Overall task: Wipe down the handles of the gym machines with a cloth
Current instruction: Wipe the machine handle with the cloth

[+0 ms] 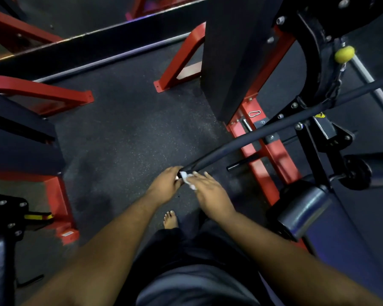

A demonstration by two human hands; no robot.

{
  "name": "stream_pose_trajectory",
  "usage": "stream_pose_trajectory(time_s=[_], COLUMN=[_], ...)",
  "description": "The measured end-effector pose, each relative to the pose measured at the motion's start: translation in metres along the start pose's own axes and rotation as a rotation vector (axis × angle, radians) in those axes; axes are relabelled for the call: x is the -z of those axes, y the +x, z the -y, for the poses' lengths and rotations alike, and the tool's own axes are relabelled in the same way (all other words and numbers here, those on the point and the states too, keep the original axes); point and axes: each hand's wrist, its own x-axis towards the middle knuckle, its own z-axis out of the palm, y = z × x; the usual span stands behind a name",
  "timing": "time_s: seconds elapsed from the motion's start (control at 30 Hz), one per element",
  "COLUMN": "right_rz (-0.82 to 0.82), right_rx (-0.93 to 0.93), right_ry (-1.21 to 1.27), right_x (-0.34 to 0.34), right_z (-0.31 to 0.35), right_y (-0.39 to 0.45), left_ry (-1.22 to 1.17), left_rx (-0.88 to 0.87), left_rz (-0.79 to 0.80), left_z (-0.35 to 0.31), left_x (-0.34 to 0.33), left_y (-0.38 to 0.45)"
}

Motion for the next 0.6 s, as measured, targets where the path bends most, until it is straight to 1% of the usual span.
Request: stream_pose_trajectory(time_s=[0.03,0.1,0.13,0.17,0.2,0.23,0.27,0.33,0.37,0.4,0.47,0.6], right_rz=[-0.086,-0.326,-0.466,-0.6,-0.683,-0.717,-0.717,-0.676,-0.635,-0.6,-0.503,-0.236], right_rx=[-0.156,-0.594,-0.817,-0.995,-1.112,-1.158,-1.151,-1.141,-1.154,-1.165,-1.145,-1.165], right_ry=[0.141,0.38,0.547,0.758,0.963,1.138,1.252,1.368,1.362,1.304,1.13,1.115], right_x=[0.005,0.013,0.015,0.017,0.018,0.019,0.021,0.02,0.016,0.013,0.006,-0.024], right_z=[-0.005,-0.017,-0.023,-0.028,-0.03,-0.031,-0.029,-0.014,-0.006,0.001,0.013,0.032], right_y=[-0.012,-0.023,-0.02,-0.011,0.002,0.016,0.03,0.05,0.056,0.059,0.06,0.046], left_ry=[-0.006,0.01,0.035,0.062,0.081,0.101,0.114,0.138,0.146,0.147,0.146,0.154], left_rx=[0.011,0.023,0.019,0.018,0.02,0.025,0.026,0.039,0.056,0.068,0.084,0.068], left_rz=[-0.008,0.0,0.011,0.029,0.049,0.074,0.092,0.104,0.094,0.082,0.082,0.107], left_z=[-0.002,-0.004,-0.005,-0.006,-0.006,-0.007,-0.007,-0.009,-0.01,-0.011,-0.013,-0.011], left_x=[0.001,0.003,0.004,0.005,0.005,0.005,0.004,0.003,0.003,0.002,0.003,0.004], left_y=[0.0,0.0,0.0,-0.001,-0.003,-0.003,-0.004,-0.005,-0.005,-0.004,-0.003,0.0])
